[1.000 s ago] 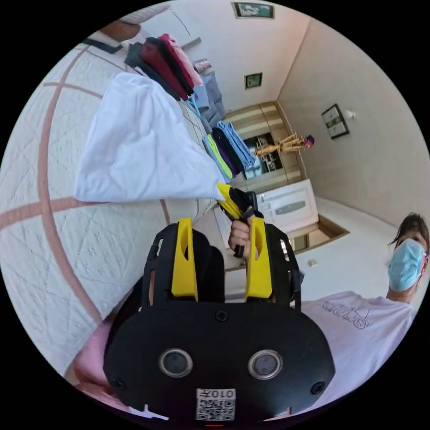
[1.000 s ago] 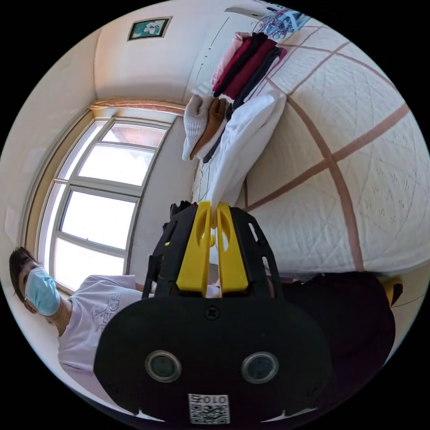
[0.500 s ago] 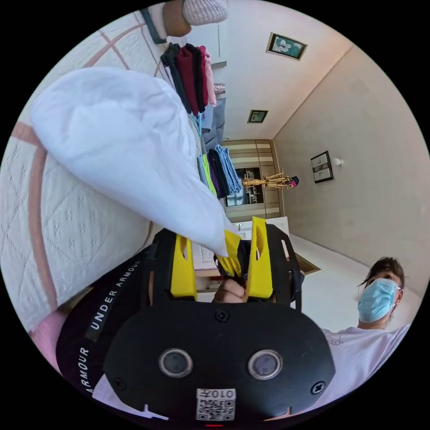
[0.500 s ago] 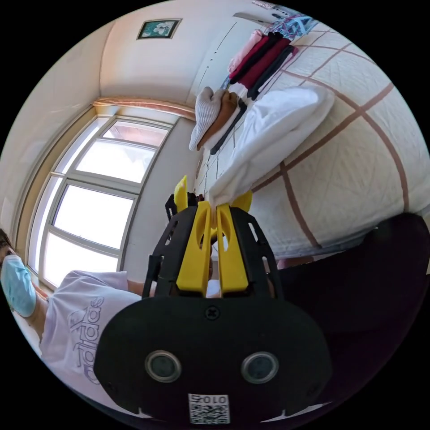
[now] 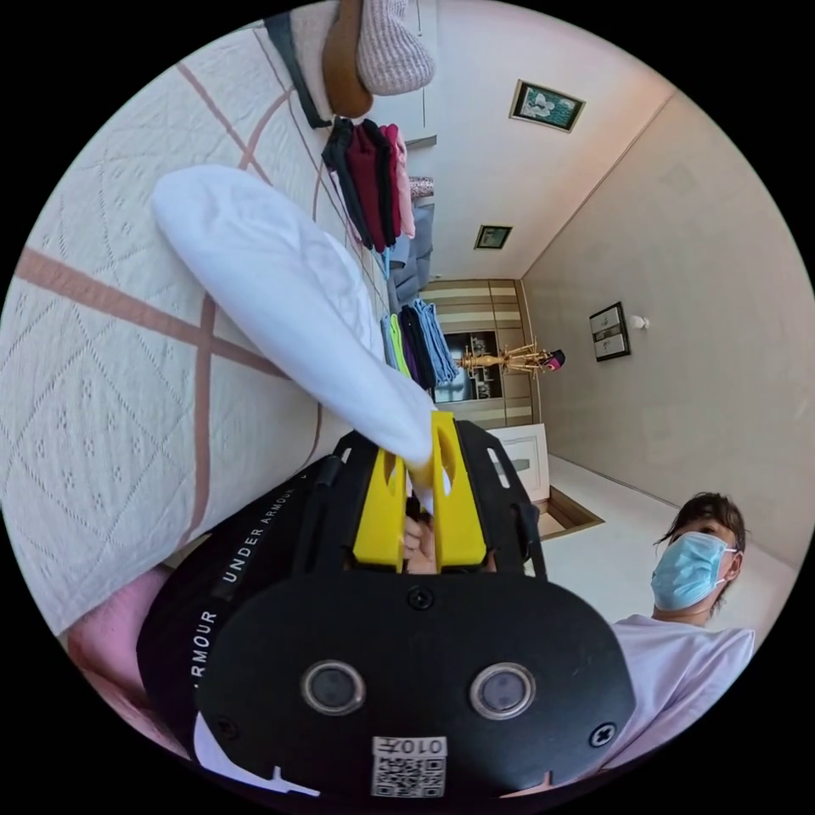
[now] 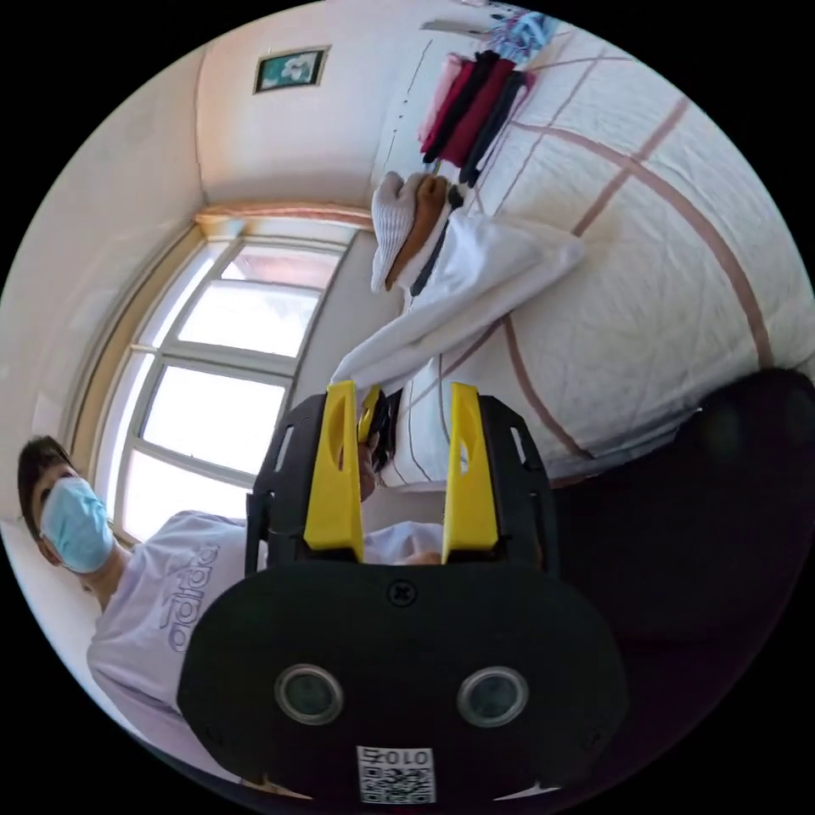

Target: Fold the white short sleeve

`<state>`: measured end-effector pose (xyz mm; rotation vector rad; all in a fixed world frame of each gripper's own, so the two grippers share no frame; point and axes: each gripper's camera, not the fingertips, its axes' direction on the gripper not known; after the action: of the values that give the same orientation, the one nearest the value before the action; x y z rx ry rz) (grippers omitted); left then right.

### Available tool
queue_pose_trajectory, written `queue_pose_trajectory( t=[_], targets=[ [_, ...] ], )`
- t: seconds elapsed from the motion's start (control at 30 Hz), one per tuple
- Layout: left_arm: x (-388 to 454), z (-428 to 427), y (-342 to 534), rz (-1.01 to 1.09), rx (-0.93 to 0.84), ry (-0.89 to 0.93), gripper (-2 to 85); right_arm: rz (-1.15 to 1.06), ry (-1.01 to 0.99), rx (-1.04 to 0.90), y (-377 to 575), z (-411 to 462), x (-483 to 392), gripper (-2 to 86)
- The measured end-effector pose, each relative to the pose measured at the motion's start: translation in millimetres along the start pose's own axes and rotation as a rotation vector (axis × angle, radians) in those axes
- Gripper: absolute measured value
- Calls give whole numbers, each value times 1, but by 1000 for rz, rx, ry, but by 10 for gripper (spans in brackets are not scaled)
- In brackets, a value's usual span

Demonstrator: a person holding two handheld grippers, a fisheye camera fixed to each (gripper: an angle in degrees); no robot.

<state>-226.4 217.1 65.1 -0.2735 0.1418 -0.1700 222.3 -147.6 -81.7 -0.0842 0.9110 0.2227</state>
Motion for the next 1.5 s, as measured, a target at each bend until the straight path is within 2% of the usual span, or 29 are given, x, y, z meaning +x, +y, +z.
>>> queue_pose_trajectory(
  t=[0.13, 0.3, 0.47, 0.53, 0.7, 0.97, 1.2, 1.3, 1.5],
  targets=[
    [1, -5, -8, 31, -28, -22, 87, 116, -107, 90, -20, -11, 42, 154],
    [-15, -3, -8, 18, -70, -56, 87, 153, -79, 57, -48, 4, 56, 139],
    [-44, -1, -1, -10, -161, -122, 95, 109, 203, 17, -54, 6, 34, 50],
    [-59, -4, 6, -14, -186, -201, 104, 97, 224, 4, -51, 4, 31, 46],
    [-84, 5, 12, -48, -197, -203, 109, 63, 225, -28, -47, 3, 34, 52],
    [-85, 12, 12, 16, -159, -275, 75, 0, 255, -27, -39, 7, 24, 21],
    [-51, 11, -11, 176, -135, -255, 69, -55, 113, -4, -20, -5, 5, 13],
    [-10, 5, -36, 303, -126, -204, 70, -149, 55, 19, -13, -12, -37, 13],
    [85, 10, -69, 563, -228, -117, 71, -359, 20, 48, 16, -38, -148, 13]
  ],
)
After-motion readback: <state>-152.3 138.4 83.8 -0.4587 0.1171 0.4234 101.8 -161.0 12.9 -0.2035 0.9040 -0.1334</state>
